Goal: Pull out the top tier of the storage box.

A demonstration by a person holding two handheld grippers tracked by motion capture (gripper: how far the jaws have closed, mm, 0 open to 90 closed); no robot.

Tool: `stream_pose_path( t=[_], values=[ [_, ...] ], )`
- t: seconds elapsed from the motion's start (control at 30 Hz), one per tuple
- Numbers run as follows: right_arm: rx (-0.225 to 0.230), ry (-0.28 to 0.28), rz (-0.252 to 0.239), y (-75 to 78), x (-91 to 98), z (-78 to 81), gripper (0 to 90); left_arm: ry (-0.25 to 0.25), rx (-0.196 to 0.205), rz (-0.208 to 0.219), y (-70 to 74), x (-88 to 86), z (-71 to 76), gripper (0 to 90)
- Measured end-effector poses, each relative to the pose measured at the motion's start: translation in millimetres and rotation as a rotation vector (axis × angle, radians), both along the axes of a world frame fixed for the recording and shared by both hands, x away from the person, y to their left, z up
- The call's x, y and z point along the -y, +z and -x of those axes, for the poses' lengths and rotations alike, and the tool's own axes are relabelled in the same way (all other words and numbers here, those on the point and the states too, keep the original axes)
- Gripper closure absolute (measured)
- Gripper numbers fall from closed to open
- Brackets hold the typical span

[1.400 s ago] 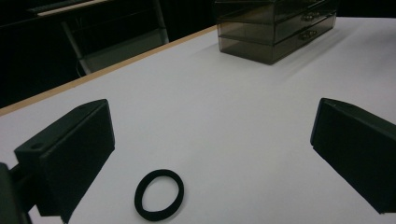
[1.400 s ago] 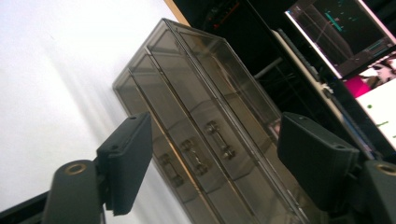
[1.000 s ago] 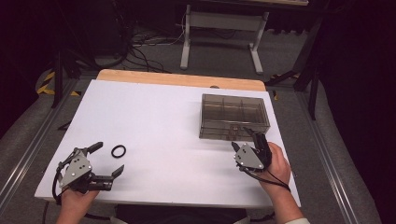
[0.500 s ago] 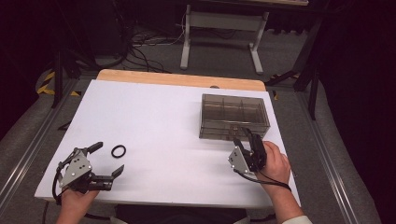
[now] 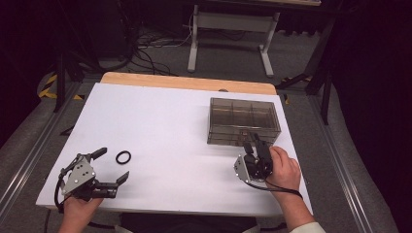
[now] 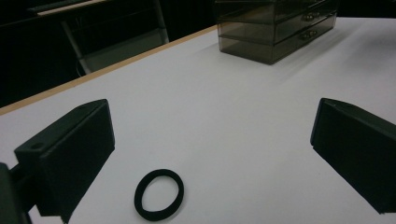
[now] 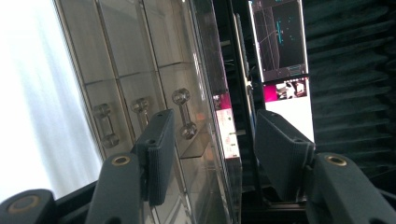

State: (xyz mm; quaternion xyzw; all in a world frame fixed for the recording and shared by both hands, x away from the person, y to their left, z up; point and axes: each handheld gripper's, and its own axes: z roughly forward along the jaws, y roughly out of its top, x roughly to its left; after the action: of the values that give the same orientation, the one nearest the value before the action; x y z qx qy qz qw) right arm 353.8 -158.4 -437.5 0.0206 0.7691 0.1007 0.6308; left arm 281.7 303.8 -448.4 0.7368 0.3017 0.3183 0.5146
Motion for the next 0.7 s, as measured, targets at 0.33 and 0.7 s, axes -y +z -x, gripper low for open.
stream_pose_path(
  t=[0.33,0.7],
  values=[
    [0.049,-0.024,0.074,-7.4,-3.9,-2.0,52.3,0.001,0.000,-0.001,0.0,-0.1,0.0,0.7],
    [0.097,-0.073,0.141,-20.8,-7.0,-5.7,55.6,0.003,0.000,0.000,0.2,-0.7,0.5,0.7]
  ],
)
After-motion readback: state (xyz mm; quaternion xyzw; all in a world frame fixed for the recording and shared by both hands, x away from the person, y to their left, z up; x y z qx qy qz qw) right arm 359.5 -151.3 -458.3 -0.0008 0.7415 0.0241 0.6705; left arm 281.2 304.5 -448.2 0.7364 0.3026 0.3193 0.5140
